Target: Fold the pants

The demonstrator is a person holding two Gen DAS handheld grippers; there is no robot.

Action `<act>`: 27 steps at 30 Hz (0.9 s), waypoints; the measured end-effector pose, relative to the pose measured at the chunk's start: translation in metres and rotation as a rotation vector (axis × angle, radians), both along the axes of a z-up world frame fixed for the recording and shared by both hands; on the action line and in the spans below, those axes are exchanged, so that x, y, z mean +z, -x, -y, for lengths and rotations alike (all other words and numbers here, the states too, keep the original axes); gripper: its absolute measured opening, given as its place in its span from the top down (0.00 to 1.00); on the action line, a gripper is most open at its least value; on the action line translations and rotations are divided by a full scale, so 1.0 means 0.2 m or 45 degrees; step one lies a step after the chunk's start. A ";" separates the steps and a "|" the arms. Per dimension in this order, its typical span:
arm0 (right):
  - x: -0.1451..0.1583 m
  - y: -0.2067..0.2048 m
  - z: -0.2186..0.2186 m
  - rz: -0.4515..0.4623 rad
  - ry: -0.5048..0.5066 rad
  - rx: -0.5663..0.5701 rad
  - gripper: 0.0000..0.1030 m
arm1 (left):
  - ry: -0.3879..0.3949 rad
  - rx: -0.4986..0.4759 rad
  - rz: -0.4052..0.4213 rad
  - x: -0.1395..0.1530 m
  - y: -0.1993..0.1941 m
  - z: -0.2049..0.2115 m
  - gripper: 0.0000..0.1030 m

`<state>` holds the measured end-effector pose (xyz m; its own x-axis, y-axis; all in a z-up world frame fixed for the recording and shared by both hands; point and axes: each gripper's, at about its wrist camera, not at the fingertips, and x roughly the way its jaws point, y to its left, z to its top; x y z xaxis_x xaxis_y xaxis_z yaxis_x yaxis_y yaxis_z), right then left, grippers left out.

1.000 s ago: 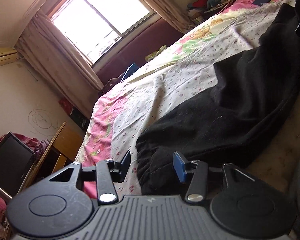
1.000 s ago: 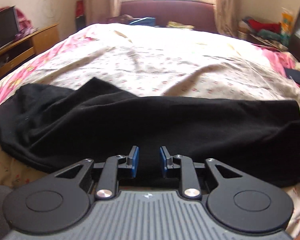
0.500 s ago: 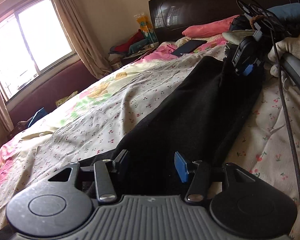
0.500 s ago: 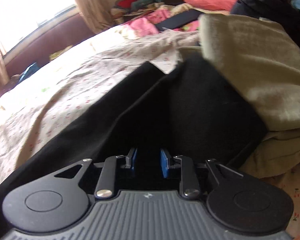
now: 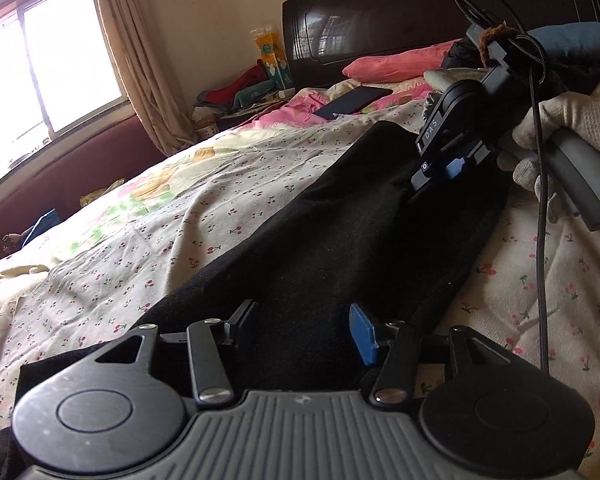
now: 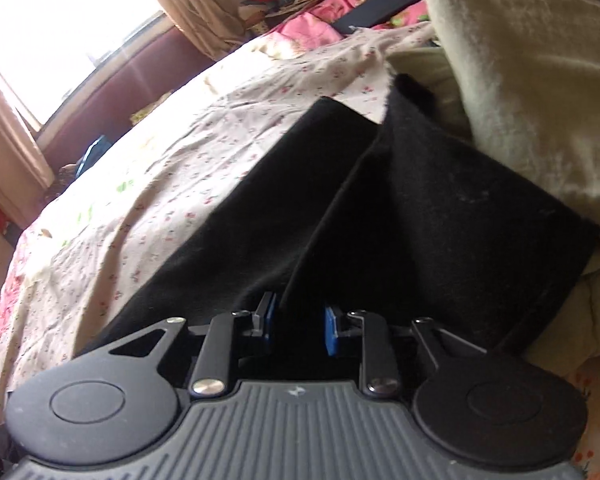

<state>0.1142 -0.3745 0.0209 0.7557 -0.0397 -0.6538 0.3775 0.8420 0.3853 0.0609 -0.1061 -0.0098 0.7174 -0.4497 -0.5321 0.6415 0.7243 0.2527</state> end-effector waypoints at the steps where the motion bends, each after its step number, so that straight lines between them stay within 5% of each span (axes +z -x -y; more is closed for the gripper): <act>1: 0.00 0.02 0.03 -0.017 0.033 -0.049 0.85 | 0.000 -0.006 -0.006 -0.01 0.00 0.01 0.37; 4: 0.07 0.10 0.02 -0.014 0.109 -0.068 0.74 | -0.004 -0.026 -0.015 -0.04 0.00 0.03 0.37; 7: 0.18 0.17 -0.10 0.117 0.222 0.037 0.74 | 0.022 -0.014 -0.029 -0.06 0.00 0.03 0.37; 10: 0.17 0.14 -0.12 0.128 0.106 0.080 0.76 | 0.041 -0.007 -0.037 -0.05 0.00 0.00 0.37; 14: 0.00 -0.01 -0.05 -0.019 -0.040 0.003 0.76 | 0.064 0.001 -0.040 -0.05 0.00 -0.02 0.37; 20: -0.10 -0.04 0.13 0.130 -0.355 -0.137 0.75 | 0.086 -0.007 -0.052 -0.06 -0.03 -0.02 0.36; 24: -0.14 -0.06 0.16 0.206 -0.426 -0.166 0.79 | 0.082 -0.008 -0.047 -0.06 -0.03 -0.02 0.36; 25: -0.14 -0.06 0.17 0.215 -0.451 -0.172 0.90 | 0.082 -0.007 -0.044 -0.05 -0.02 -0.02 0.36; 27: -0.08 -0.06 0.15 0.248 -0.470 -0.158 0.91 | 0.080 0.001 -0.034 -0.05 -0.02 -0.02 0.36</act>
